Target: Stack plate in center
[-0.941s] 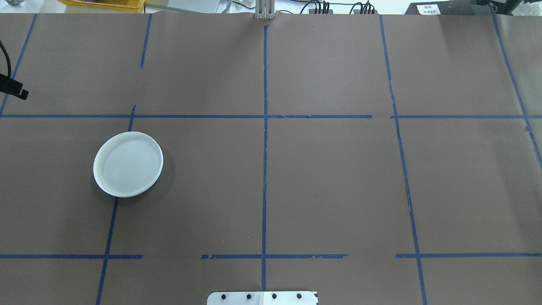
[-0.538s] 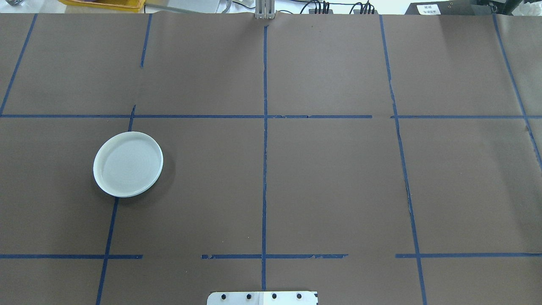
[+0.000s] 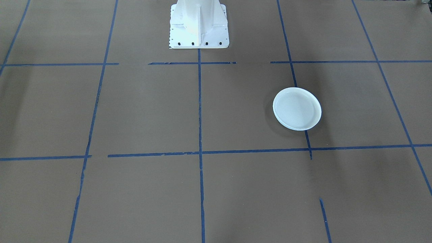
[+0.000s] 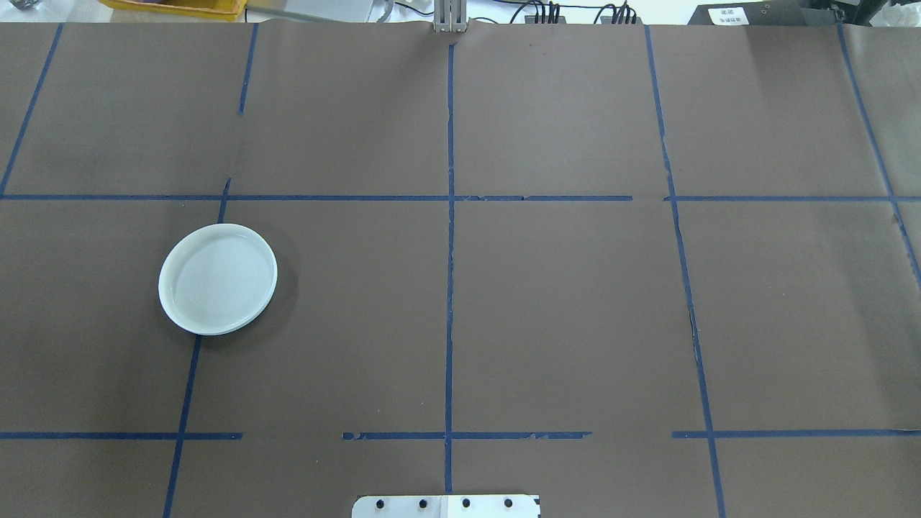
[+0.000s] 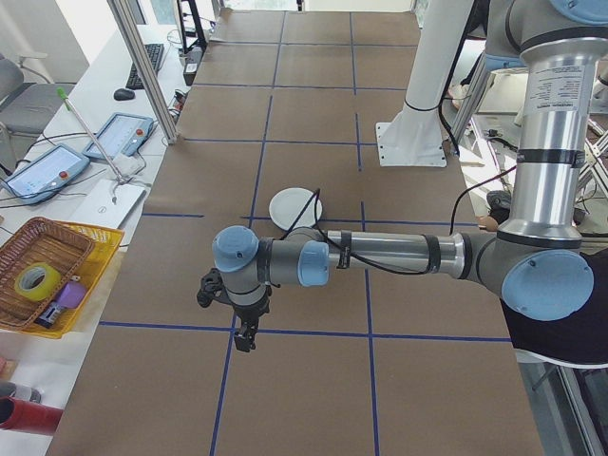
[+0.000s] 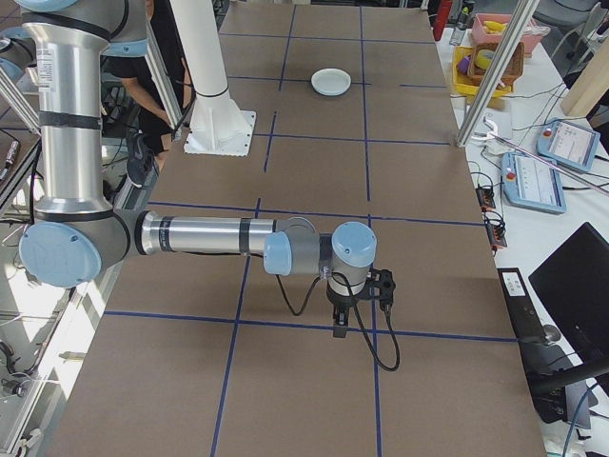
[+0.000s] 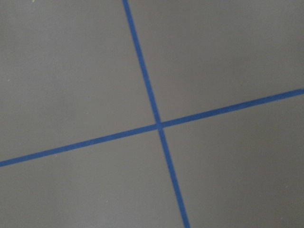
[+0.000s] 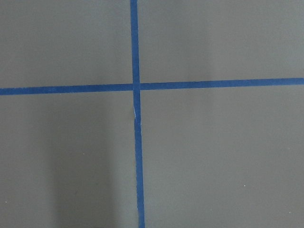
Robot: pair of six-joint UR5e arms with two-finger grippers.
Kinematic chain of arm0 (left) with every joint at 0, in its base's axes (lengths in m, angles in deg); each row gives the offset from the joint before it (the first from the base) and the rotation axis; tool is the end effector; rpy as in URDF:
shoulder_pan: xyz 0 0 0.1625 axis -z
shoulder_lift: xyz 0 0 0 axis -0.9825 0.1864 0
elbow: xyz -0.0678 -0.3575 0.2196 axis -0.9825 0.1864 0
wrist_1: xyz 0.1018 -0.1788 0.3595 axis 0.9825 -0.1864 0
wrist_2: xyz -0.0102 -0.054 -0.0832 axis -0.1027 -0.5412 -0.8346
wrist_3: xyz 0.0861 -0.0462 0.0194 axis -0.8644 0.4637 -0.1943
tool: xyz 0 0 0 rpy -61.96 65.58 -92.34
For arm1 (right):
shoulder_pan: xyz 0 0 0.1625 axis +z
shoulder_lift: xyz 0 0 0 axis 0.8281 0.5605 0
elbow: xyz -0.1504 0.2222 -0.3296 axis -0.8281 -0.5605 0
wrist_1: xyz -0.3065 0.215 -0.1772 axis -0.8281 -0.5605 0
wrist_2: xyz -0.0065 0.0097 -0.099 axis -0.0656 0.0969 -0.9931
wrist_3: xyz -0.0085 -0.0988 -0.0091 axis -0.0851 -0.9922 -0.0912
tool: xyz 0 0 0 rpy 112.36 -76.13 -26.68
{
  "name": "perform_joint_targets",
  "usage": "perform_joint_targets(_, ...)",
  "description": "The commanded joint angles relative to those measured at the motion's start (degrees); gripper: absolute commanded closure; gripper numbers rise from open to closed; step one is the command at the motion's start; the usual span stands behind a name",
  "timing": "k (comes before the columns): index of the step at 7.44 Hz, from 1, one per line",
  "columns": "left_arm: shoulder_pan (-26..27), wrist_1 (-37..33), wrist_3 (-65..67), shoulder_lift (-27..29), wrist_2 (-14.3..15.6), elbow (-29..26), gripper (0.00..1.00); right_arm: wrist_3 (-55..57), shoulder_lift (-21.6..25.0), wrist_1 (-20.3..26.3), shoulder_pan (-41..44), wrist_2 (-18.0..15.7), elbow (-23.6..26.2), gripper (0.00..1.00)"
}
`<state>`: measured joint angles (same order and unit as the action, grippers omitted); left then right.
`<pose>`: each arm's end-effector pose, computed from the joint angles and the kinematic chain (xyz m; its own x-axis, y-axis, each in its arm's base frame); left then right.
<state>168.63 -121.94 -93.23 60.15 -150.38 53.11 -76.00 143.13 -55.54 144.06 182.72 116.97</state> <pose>-0.0643 -0.5001 0.6684 0.7468 0.2197 -0.6277 -0.1849 0.9752 0.1214 0.0518 -0.4789 0.6541 0.7475 0.0511 0.6623 -0.0377 0.9987 -0.0346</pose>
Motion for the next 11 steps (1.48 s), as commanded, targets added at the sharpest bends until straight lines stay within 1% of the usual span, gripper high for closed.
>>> perform_joint_targets(1, 0.45, 0.14, -0.26, -0.11, -1.06, -1.01, 0.0, 0.0, 0.0, 0.0, 0.0, 0.05, 0.0, 0.0)
perform_joint_targets(2, 0.53, 0.32, -0.09, -0.03, -2.02, -0.93, 0.0, 0.0, 0.0, 0.0, 0.0, 0.05, 0.0, 0.0)
perform_joint_targets(3, 0.54, 0.32, -0.09, -0.03, -2.11, -0.75, 0.0, 0.0, 0.0, 0.0, 0.0, 0.05, 0.0, 0.0)
perform_joint_targets(11, 1.94, 0.58, -0.17, 0.33, -1.94, -0.4, 0.0, 0.0, 0.0, 0.0, 0.0, -0.04, 0.0, 0.0)
